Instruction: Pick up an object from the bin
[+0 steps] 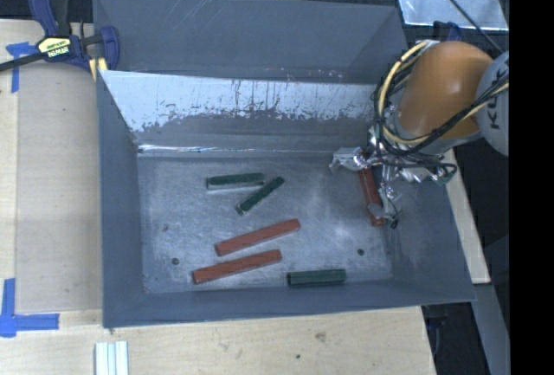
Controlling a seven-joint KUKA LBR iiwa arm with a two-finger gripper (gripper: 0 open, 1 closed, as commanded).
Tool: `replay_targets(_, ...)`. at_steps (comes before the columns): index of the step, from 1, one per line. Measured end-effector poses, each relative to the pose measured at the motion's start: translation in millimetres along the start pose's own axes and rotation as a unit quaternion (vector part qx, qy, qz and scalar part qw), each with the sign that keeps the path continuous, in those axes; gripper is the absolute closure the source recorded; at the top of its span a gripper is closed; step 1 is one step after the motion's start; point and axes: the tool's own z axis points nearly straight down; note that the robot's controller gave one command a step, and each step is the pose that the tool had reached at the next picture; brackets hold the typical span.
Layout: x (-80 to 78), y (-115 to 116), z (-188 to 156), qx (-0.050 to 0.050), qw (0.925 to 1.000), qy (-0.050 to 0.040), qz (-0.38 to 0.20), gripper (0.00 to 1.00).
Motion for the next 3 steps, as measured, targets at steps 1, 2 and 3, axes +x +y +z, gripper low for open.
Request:
replay_targets(1, -58.7, 80.3, -25.2, 0.001, 0.9952, -0.0037, -0.098, 0.0)
replay_targets(2, -99.7, 121.1, -4.5, 0.002, 0.9898, -0.0037, -0.143, 0.0)
replay_targets(3, -99.0, 121.0, -3.9, 0.001, 0.9899, -0.0031, -0.142, 1.0)
